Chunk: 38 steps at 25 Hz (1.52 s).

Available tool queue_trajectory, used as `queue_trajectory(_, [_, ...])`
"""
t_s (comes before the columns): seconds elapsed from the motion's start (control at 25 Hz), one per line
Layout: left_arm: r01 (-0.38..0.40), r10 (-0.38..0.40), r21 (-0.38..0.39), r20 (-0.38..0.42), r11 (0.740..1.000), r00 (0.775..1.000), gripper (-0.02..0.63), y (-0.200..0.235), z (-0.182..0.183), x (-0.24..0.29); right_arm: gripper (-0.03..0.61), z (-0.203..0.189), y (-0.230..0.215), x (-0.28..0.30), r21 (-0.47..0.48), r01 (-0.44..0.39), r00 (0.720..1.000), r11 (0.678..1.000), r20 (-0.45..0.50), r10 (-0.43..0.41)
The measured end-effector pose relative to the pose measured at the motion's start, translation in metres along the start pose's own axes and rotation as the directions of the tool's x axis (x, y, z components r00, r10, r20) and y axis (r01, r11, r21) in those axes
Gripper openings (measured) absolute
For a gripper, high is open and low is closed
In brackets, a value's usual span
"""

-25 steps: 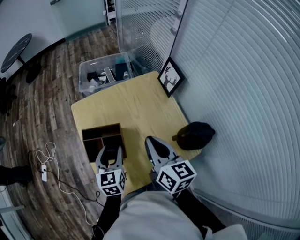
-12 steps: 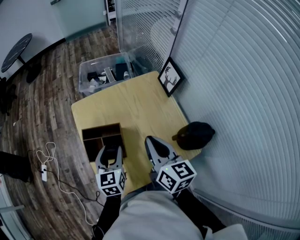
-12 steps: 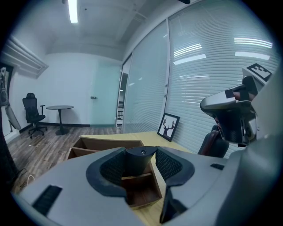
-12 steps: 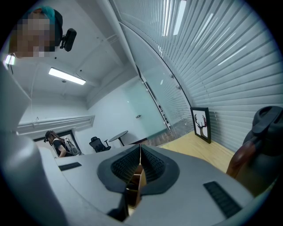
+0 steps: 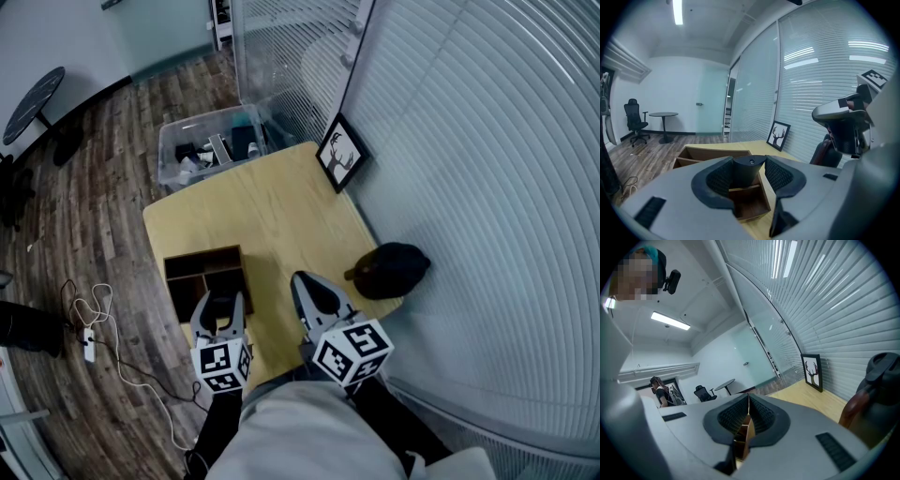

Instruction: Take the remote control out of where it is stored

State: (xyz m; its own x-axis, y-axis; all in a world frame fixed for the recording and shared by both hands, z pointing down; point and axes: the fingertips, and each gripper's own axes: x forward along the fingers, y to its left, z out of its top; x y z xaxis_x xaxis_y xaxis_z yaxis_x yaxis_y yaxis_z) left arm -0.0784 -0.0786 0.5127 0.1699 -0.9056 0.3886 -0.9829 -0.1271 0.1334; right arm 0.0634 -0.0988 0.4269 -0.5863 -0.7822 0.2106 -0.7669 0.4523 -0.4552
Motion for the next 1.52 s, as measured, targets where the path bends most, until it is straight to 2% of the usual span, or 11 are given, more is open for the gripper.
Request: queue_trajectory(1.52, [0.016,-0.016,0.027,-0.001,1.0,1.0,0.215,-0.002,0.011,-0.008,0.005,-0.002,0.001,0.0,0.0,0.003,1.0,1.0,-0.012,-0.003])
